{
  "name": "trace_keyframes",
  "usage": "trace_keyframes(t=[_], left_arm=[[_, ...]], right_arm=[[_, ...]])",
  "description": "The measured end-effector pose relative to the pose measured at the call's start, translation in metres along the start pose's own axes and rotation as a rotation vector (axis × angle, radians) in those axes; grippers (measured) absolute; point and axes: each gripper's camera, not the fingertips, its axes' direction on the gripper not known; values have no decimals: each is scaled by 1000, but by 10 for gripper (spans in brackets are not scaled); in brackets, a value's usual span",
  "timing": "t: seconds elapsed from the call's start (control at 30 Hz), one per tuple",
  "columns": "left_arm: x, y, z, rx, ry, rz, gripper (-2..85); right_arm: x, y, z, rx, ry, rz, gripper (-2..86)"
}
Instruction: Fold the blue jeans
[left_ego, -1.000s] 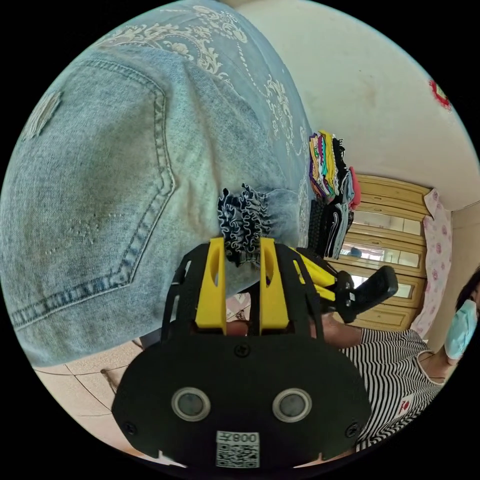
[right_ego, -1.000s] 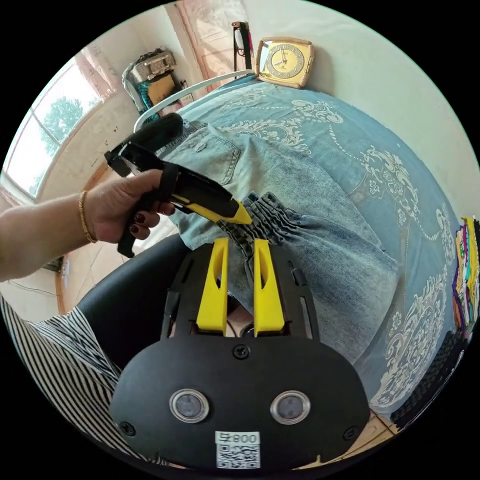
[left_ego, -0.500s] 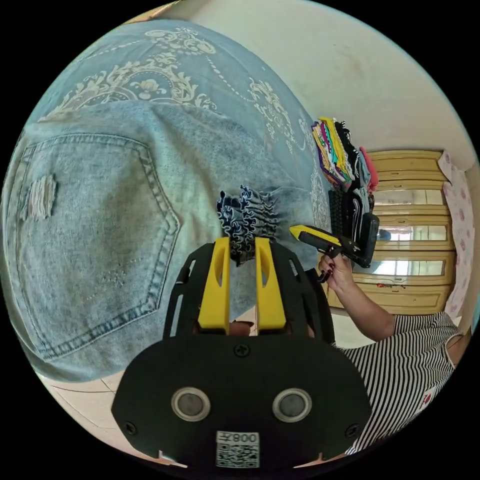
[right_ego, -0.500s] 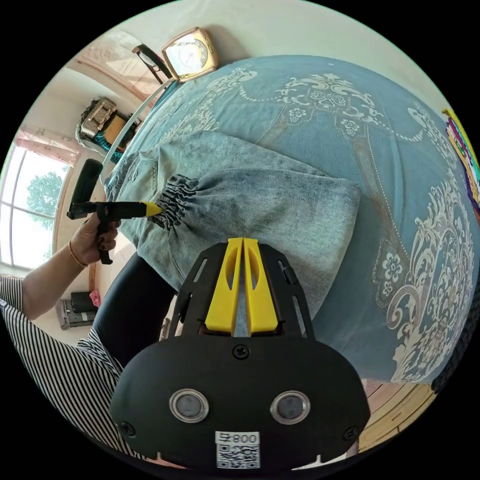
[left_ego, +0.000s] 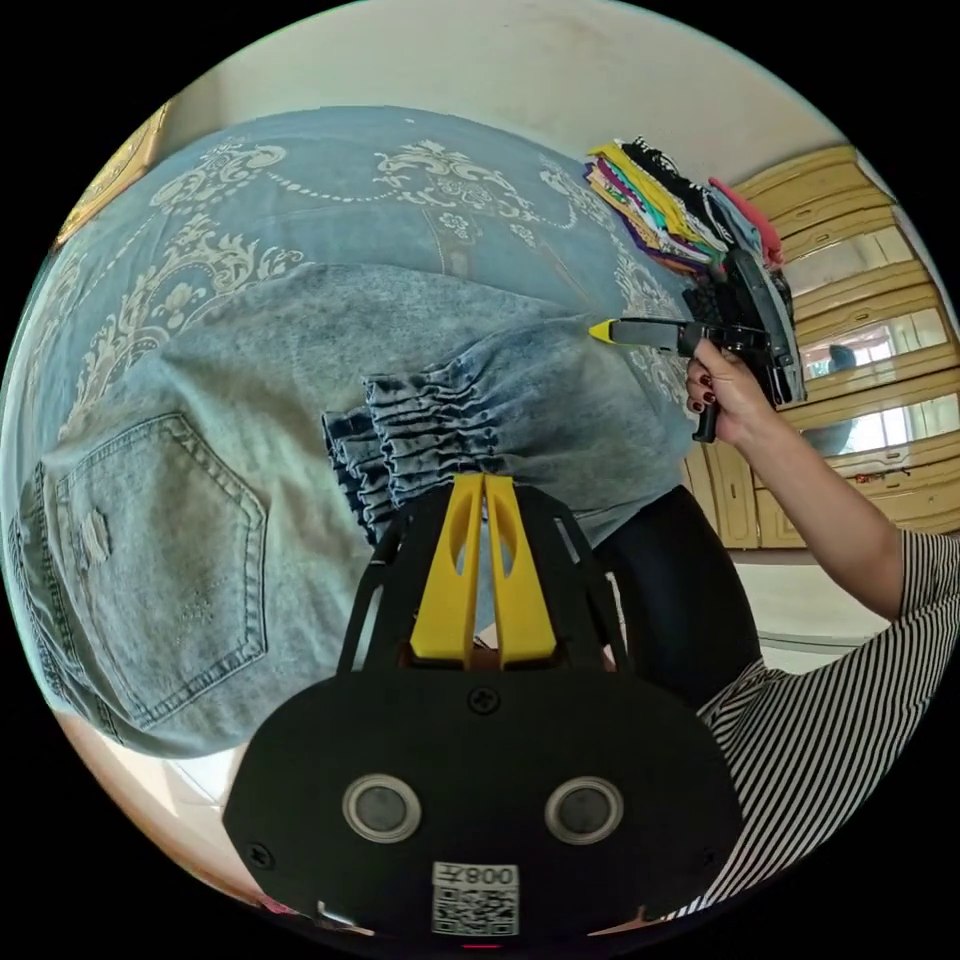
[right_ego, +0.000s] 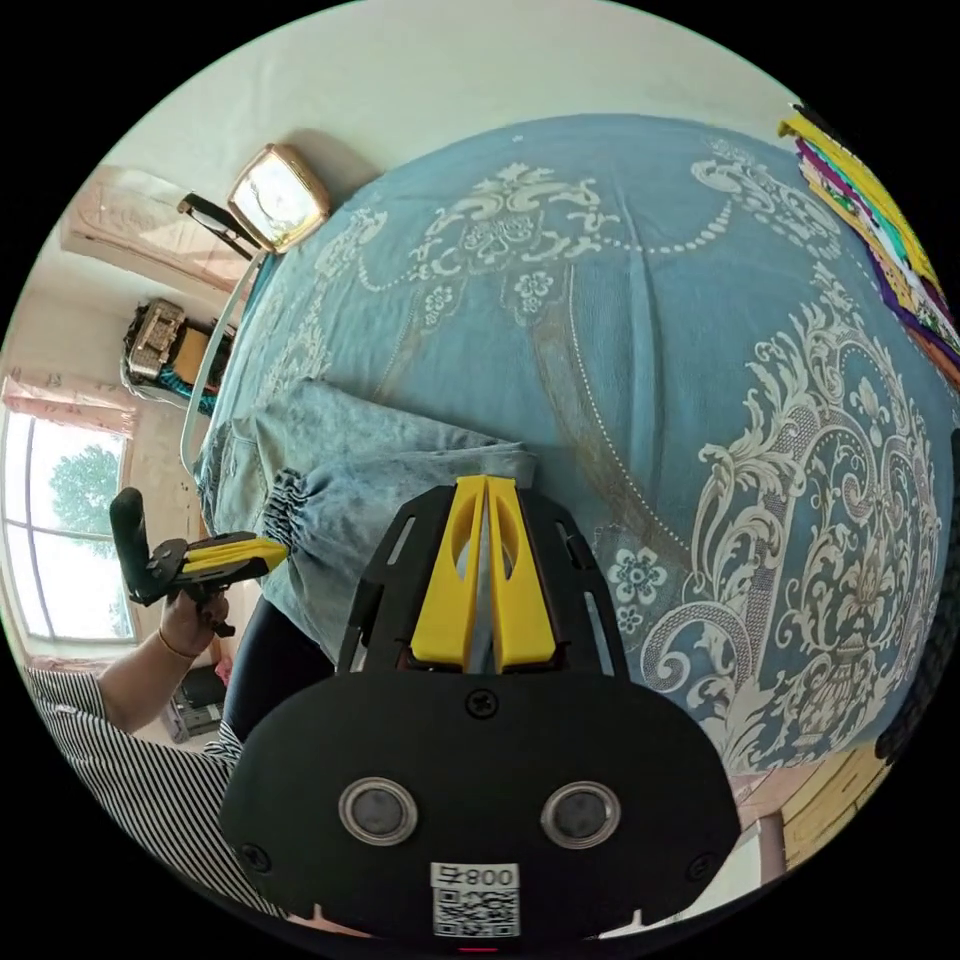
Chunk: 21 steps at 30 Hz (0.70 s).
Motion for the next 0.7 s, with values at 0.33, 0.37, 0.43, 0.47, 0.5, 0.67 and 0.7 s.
trace_keyframes(t=[0.33,0.37,0.43,0.47,0.5,0.67,0.7], left_arm=[[52,15,58,30,67,62,2],[62,15,69,23,55,77,2],[73,12,91,-5,31,90,2],[78,10,108,-27,14,91,2],[79,9,117,-40,6,91,2],[94,9,160,-68,-9,68,2],[97,10,163,-65,-14,68,1]], right_arm=[[42,46,-42,41,-194,-65,0],[42,52,-42,22,-213,-74,0],[44,74,-34,-67,-212,-99,1],[46,78,-30,-91,-194,-100,1],[51,84,-24,-106,-166,-92,1],[75,80,-22,-105,-190,-49,3],[77,80,-26,-101,-179,-62,4]])
